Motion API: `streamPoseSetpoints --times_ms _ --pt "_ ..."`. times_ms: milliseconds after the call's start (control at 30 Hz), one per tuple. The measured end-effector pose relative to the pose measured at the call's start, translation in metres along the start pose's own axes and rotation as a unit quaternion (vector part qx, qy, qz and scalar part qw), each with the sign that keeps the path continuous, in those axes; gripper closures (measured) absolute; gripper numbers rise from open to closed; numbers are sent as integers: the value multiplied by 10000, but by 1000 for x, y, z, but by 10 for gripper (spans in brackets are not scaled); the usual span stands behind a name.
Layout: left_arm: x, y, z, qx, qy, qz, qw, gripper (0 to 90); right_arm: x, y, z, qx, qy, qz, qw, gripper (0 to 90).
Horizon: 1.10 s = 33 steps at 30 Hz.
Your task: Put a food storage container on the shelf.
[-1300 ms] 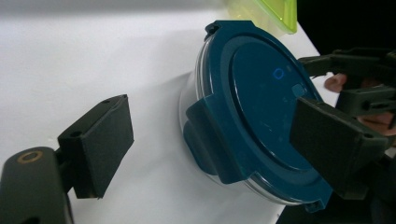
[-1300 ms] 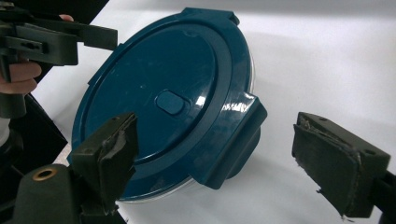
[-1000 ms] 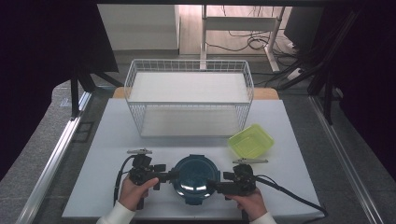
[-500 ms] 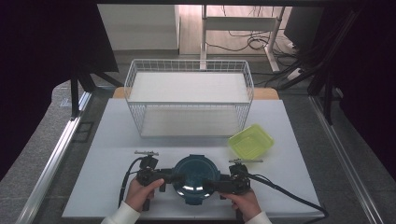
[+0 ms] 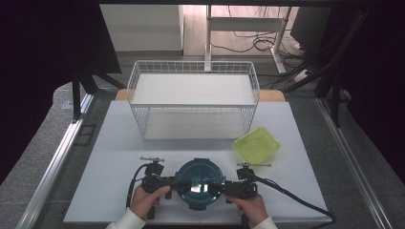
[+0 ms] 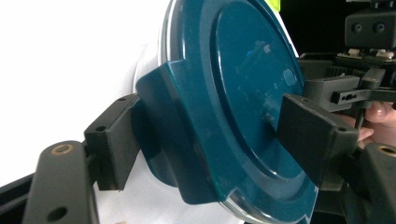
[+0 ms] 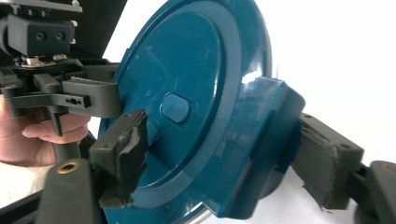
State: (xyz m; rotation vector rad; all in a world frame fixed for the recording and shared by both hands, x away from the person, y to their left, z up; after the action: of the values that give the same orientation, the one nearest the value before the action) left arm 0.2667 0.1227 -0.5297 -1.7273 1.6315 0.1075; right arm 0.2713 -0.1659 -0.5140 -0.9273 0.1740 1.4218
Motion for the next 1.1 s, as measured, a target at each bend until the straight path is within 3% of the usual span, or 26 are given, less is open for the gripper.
streamPoseSetpoints --times_ms 267,400,733,1100 --pt "-4 5 -12 9 -221 -231 9995 282 -6 1 3 7 15 -57 10000 308" --pt "-6 6 -14 -40 -211 -349 9992 306 -10 2 4 43 8 -110 9999 335" --pt "-10 6 -20 52 -204 -454 9987 359 -16 2 7 147 86 -205 9996 365" --pt "-12 3 -22 73 -196 -514 9985 380 -20 0 8 2 120 -192 9997 368"
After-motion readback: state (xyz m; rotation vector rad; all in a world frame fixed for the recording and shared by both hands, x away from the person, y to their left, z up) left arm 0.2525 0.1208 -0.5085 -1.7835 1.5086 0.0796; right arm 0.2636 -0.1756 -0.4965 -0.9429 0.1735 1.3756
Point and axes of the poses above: each handheld gripper's, and its own axes: x roughly forward along the jaws, y roughly out of its underside, z roughly to its left, the point moved 1 cm from there along x, roughly forward along the jaws, and after that the axes turned 4 degrees about z, right-handed, at the moved point
